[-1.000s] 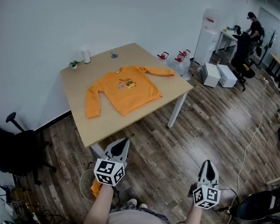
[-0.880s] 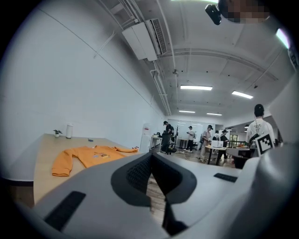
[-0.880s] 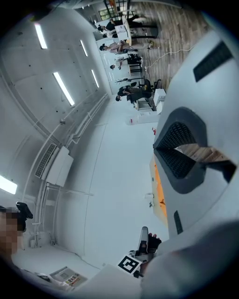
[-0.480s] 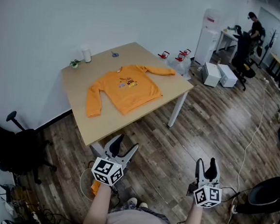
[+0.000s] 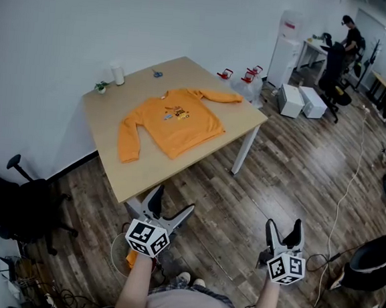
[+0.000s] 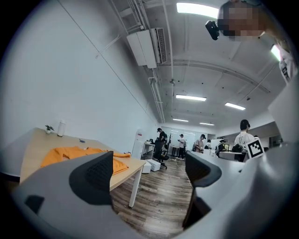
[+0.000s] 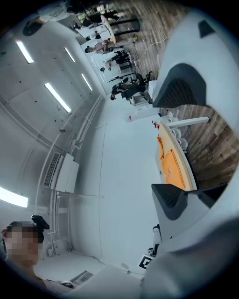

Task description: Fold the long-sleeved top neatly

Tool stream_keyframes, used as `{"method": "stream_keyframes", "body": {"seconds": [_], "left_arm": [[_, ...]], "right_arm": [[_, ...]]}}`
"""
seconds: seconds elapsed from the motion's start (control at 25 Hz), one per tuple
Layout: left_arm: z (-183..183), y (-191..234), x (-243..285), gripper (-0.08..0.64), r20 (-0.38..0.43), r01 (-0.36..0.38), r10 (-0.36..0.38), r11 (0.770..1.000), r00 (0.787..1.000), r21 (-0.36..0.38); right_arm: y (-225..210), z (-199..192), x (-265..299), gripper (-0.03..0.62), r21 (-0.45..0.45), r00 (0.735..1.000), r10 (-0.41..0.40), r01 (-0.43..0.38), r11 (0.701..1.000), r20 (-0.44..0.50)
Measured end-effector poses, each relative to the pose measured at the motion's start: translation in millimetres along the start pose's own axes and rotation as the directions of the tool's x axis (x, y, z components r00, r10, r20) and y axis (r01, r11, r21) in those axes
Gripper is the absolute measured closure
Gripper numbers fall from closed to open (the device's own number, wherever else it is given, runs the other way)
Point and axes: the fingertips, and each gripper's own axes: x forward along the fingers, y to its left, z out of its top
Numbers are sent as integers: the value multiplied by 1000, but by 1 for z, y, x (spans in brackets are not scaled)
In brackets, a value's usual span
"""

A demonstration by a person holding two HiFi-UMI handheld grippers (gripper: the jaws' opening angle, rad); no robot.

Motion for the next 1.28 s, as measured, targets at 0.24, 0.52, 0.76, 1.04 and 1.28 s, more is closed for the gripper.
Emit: {"method": "stream_keyframes", "body": {"seconds": [0.24, 0.52, 0.76, 1.04, 1.28], "left_arm": [[0, 14, 6, 95, -8, 13, -13, 1000, 1000, 3], [-2, 28, 12, 96, -5, 19, -19, 1000, 1000, 0], [-12, 41, 18, 96, -30, 13, -13, 1000, 999, -7], [-14, 66, 49, 97, -35, -36, 36, 999, 999, 5], [-13, 98, 116, 97, -23, -100, 100, 995, 995, 18]], "right_arm": [[15, -4, 22, 101, 1, 1000, 7, -7, 1000, 0], [20, -11, 36, 106, -5, 1000, 4, -4, 1000, -1], [32, -18, 58, 112, -11, 999, 33, -34, 999, -29], [25, -24, 113, 120, 4, 996, 85, -85, 996, -41], [-6, -30, 199, 124, 38, 990, 135, -134, 990, -32]]}}
